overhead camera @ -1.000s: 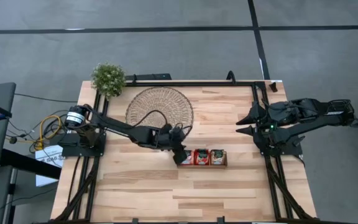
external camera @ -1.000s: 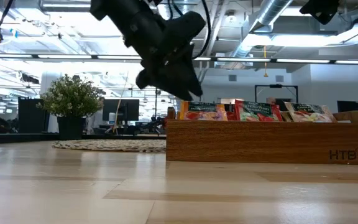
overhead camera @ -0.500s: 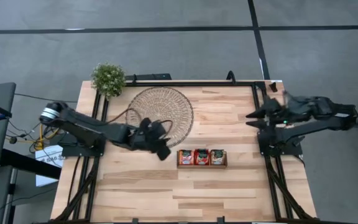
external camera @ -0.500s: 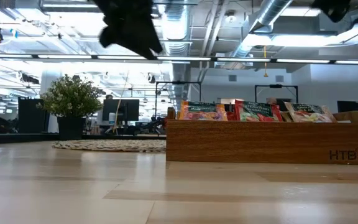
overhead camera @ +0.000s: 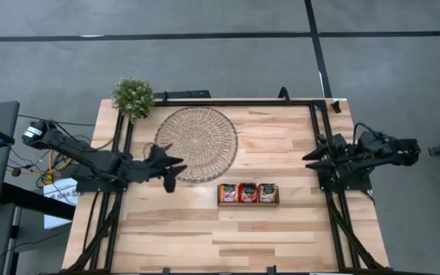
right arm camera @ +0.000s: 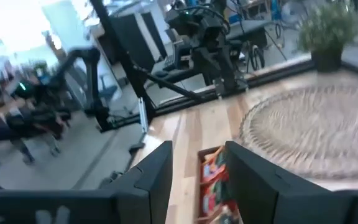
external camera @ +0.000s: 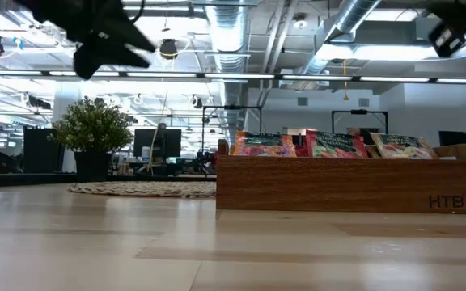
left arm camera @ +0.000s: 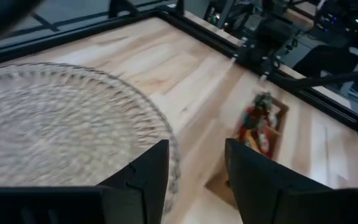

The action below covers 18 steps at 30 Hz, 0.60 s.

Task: Pick & Place Tea
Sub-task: Return to Home Position

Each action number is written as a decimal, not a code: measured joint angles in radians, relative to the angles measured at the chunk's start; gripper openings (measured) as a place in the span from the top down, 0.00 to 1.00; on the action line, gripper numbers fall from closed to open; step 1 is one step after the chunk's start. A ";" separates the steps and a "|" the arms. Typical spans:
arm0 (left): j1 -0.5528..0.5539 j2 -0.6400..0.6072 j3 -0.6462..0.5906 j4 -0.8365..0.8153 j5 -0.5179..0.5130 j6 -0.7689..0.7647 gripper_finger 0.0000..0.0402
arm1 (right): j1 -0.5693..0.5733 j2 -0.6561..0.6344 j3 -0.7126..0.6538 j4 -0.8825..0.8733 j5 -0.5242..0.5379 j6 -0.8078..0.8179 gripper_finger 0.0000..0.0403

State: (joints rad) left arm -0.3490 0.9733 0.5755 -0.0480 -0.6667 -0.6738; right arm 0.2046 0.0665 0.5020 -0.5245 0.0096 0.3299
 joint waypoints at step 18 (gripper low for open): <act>0.141 -0.717 -0.245 -0.331 0.117 0.081 0.63 | -0.017 -0.055 -0.076 0.079 0.121 -0.059 0.66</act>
State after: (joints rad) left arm -0.2082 0.2559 0.3308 -0.3793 -0.5500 -0.5929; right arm 0.1875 0.0116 0.4257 -0.4451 0.1307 0.2707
